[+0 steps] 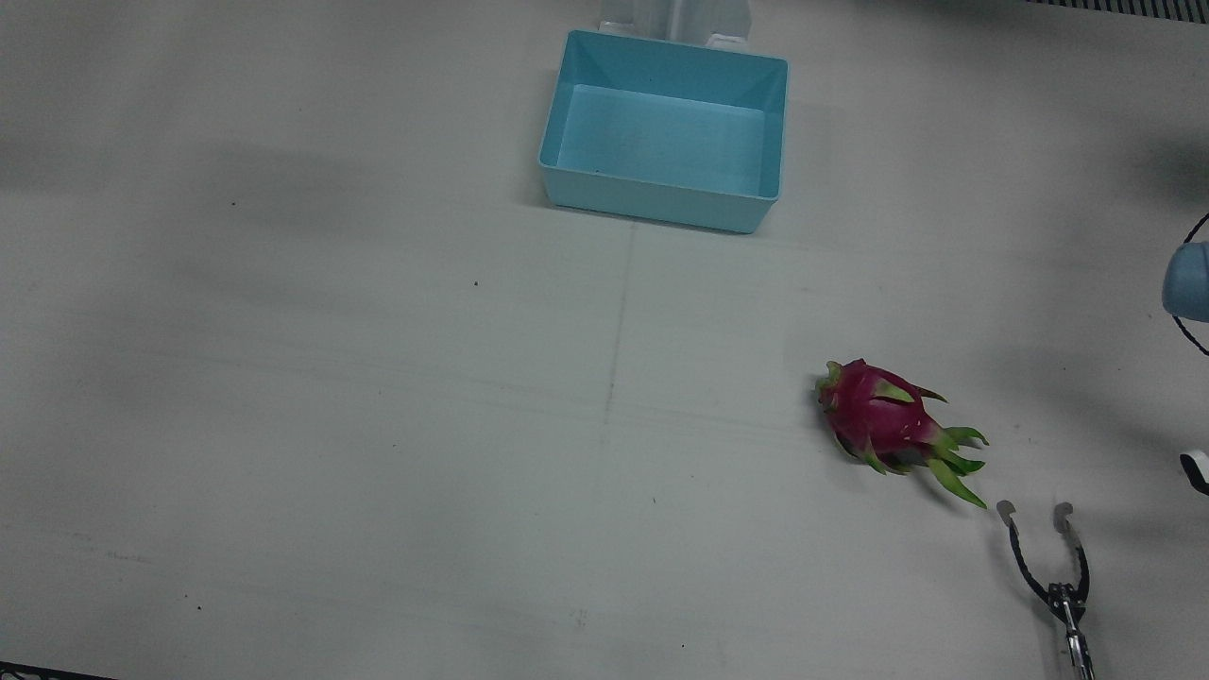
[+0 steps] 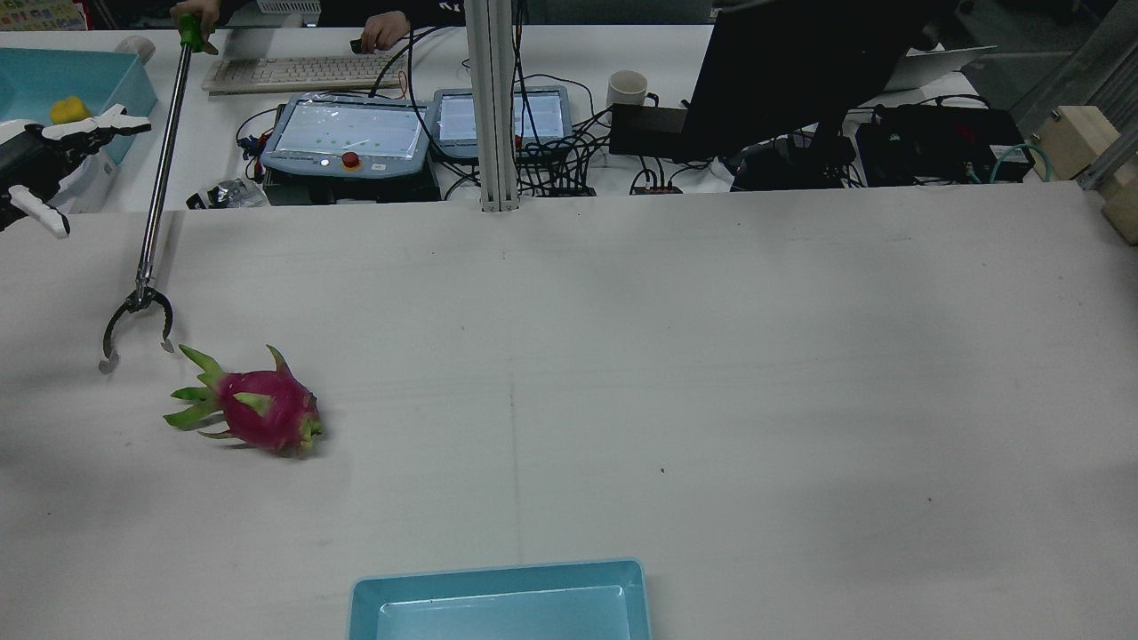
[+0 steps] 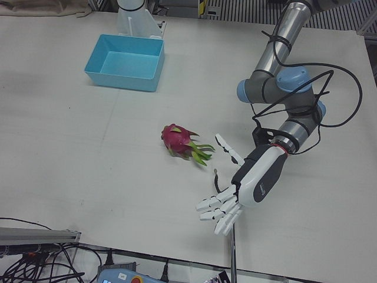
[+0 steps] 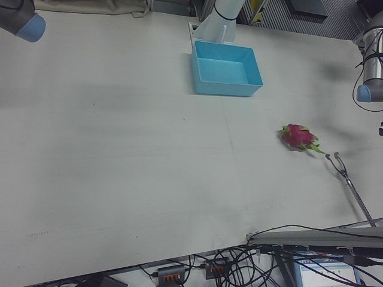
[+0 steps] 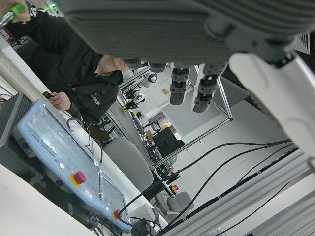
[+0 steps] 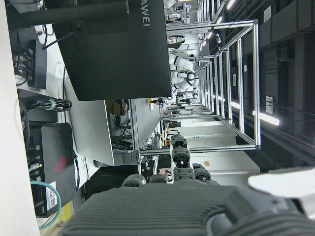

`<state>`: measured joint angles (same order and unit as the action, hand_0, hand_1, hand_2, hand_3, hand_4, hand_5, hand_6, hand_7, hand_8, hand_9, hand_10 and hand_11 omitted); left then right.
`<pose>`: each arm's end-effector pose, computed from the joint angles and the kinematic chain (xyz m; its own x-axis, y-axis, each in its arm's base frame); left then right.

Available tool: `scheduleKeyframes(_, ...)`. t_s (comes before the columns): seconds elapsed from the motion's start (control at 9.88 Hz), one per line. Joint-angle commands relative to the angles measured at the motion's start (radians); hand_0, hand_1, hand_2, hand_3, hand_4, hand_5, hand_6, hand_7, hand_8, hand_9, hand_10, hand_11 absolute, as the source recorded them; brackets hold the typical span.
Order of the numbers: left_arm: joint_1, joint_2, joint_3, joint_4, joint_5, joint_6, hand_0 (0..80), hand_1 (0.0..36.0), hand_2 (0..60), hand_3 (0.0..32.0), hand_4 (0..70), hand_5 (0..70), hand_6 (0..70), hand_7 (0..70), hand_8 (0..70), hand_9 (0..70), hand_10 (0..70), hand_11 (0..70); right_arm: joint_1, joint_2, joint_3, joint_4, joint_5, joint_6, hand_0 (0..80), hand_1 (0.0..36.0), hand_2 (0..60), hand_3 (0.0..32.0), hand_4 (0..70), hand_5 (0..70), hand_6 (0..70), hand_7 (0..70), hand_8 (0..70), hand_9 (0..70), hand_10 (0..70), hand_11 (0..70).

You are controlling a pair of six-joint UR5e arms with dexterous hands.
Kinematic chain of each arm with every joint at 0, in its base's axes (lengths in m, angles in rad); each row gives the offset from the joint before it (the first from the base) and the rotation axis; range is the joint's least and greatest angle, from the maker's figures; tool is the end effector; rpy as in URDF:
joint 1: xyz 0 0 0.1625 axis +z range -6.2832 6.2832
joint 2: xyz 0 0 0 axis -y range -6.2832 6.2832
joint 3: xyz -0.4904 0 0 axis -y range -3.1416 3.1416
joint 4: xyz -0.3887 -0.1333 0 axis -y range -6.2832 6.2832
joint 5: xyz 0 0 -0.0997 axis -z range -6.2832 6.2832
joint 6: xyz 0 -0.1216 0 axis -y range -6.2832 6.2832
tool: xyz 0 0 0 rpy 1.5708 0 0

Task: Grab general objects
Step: 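Lower the left hand from the table's far side toward the dragon fruit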

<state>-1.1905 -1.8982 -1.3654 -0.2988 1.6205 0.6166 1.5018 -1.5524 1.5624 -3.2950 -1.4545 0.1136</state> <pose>0.1399 -0.6927 0.6209 -0.8306 -0.1175 -0.5444 0.4028 0.5482 -0.7329 0.1124 -0.5120 0.7649 -0.9935 -0.0620 -0.0957 0.1034 -0.1364 -0.9852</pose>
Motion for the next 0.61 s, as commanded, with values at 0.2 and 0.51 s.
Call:
scheduleKeyframes(0.2, 0.006, 0.143, -0.219, 0.036, 0.012, 0.234, 53.2, 17.0, 0.0, 0.0, 7.9, 4.2, 3.2, 16.3, 0.0, 1.8, 0.0, 0.0, 0.002, 0.000, 0.002, 0.000, 0.000, 0.000, 0.0, 0.0, 0.0, 0.0, 0.0, 0.0, 0.0, 0.0, 0.0, 0.0, 0.0, 0.0)
scheduleKeyframes(0.51, 0.009, 0.218, -0.300, 0.072, 0.076, 0.401, 55.2, 20.3, 0.0, 0.0, 5.1, 3.7, 1.4, 14.8, 0.0, 1.5, 0.0, 0.0, 0.002, 0.000, 0.002, 0.000, 0.000, 0.000, 0.0, 0.0, 0.0, 0.0, 0.0, 0.0, 0.0, 0.0, 0.0, 0.0, 0.0, 0.0)
